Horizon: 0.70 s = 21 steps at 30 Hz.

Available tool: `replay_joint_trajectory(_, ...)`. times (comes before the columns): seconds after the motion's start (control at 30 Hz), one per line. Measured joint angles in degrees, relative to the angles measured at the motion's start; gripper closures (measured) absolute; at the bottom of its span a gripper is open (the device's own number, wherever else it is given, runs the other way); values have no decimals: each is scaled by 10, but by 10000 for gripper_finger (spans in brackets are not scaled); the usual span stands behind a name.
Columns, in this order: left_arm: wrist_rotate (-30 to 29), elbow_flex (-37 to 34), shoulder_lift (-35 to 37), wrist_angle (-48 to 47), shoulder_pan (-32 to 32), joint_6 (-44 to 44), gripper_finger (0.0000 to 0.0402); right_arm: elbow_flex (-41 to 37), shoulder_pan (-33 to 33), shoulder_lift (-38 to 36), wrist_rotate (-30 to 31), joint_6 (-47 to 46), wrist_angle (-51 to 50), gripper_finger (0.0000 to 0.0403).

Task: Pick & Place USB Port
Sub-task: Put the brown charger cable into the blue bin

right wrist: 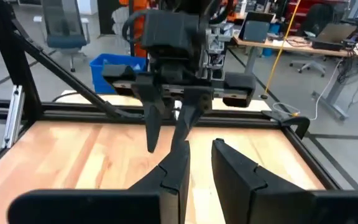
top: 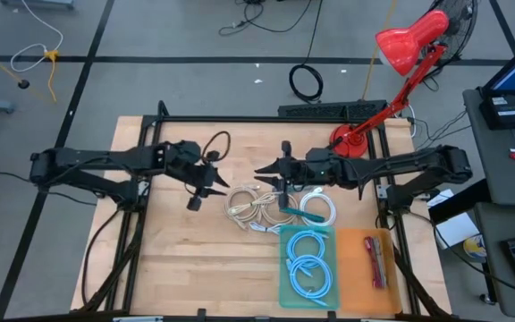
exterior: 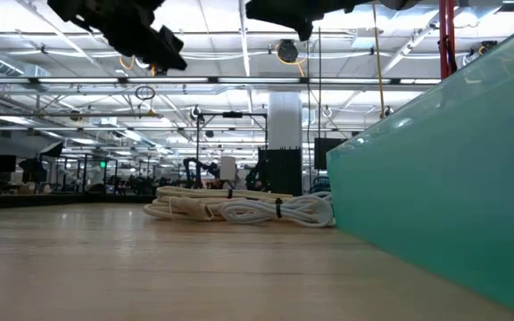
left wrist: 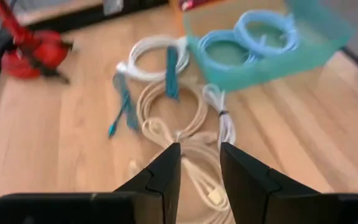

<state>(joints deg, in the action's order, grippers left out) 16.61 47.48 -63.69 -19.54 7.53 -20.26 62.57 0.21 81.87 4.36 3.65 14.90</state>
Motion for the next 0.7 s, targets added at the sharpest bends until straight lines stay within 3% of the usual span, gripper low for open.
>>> replay_joint_trajectory(0.33, -120, 0, -35, -54, -5, 83, 284, 0, -3, -19, 17, -30, -40, 346)
replay_joint_trajectory(0.53, -118, 0, -60, -51, -10, 84, 284, 0, -3, -19, 18, -39, -51, 346)
replay_joint_trajectory(0.7, -75, 0, -92, -10, -17, 88, 284, 0, -3, -19, 18, -41, -53, 346)
